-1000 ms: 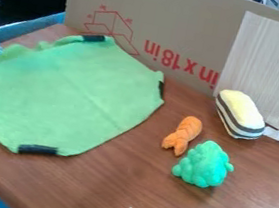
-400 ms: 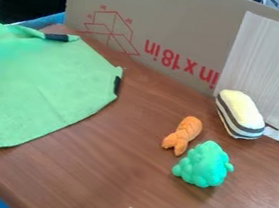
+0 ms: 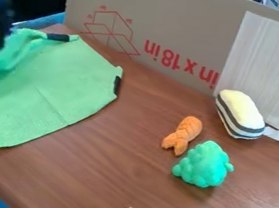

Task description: Fold the cloth from left to right

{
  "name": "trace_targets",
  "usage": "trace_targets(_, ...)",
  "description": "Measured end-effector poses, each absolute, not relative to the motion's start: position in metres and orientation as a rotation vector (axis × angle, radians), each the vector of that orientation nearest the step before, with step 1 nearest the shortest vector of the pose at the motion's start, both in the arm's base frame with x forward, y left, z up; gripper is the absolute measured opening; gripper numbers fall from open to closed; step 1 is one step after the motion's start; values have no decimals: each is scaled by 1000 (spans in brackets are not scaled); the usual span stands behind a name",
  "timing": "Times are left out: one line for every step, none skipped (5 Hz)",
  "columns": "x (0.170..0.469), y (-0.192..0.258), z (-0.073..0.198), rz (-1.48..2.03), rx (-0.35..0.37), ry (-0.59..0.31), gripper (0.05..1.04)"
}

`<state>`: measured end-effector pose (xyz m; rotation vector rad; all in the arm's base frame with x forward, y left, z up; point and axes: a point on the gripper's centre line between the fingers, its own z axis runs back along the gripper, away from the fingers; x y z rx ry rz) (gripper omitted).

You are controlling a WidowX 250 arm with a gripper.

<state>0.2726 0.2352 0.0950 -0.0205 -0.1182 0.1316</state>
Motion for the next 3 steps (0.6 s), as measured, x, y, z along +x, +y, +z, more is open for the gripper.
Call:
trace_targets(285, 213, 97, 156, -15, -85, 50)
trace_targets(302, 186, 97, 146, 7, -50, 50)
trace_targets(316, 170, 105, 144, 13, -60, 50)
